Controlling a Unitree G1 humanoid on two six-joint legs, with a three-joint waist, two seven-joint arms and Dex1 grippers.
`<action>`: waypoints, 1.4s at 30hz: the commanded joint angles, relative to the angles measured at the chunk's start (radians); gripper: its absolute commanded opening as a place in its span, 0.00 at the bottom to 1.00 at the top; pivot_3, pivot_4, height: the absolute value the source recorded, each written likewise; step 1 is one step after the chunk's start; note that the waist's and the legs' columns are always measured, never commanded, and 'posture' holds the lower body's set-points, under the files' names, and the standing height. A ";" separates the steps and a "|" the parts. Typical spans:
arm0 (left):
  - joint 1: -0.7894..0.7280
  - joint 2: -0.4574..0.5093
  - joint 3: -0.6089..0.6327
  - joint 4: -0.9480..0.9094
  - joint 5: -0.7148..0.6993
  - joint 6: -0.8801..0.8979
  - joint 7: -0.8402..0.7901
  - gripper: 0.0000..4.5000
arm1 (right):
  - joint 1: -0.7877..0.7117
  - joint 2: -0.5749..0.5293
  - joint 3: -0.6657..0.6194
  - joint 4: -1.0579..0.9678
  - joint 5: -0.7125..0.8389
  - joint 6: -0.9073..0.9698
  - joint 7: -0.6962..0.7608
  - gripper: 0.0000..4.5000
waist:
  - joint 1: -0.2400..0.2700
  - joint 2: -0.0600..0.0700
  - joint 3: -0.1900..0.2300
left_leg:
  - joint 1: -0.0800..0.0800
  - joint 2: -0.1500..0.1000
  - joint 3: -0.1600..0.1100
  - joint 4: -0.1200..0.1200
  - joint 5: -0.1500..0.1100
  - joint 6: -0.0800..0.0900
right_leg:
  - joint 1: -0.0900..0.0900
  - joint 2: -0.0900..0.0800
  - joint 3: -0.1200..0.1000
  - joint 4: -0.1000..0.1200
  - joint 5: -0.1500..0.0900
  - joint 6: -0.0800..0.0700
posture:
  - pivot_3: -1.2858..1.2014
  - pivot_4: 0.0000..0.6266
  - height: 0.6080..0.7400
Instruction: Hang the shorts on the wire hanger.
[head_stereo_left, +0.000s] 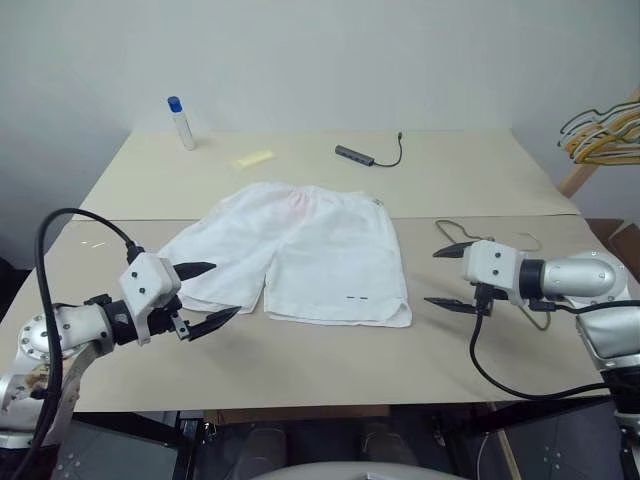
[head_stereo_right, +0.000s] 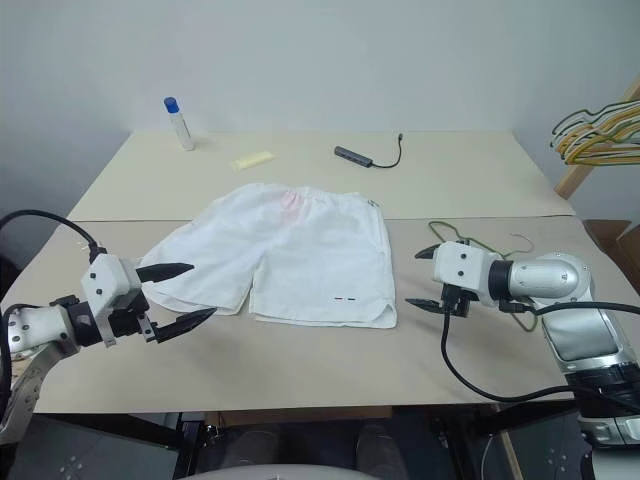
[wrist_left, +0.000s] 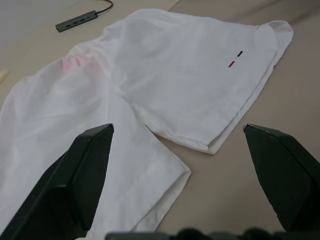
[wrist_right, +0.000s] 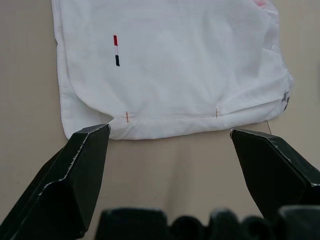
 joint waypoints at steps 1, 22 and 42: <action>-0.008 0.017 0.021 -0.020 -0.008 0.001 -0.006 1.00 | -0.021 0.000 -0.016 -0.013 0.010 -0.006 -0.003 0.99 | 0.000 0.000 0.000 | 0.000 0.000 0.000 0.000 0.000 0.000 | 0.000 0.000 0.000 0.000 0.000 0.000 | 0.58 0.00 1.00; -0.159 -0.078 -0.130 -0.016 -0.090 0.075 -0.002 1.00 | -0.005 0.005 -0.042 -0.073 0.010 0.072 -0.059 0.99 | 0.001 0.000 0.000 | 0.000 0.000 0.000 0.000 0.000 0.000 | 0.000 0.000 0.000 0.000 0.000 0.000 | 0.55 0.00 1.00; -0.562 -0.252 -0.741 0.410 0.360 0.005 -0.089 1.00 | 0.170 0.008 -0.149 -0.291 -0.009 0.236 -0.234 0.99 | -0.079 0.000 0.000 | -0.002 -0.001 0.001 0.003 0.000 0.001 | 0.001 0.001 0.002 -0.002 0.000 0.001 | 0.50 0.00 1.00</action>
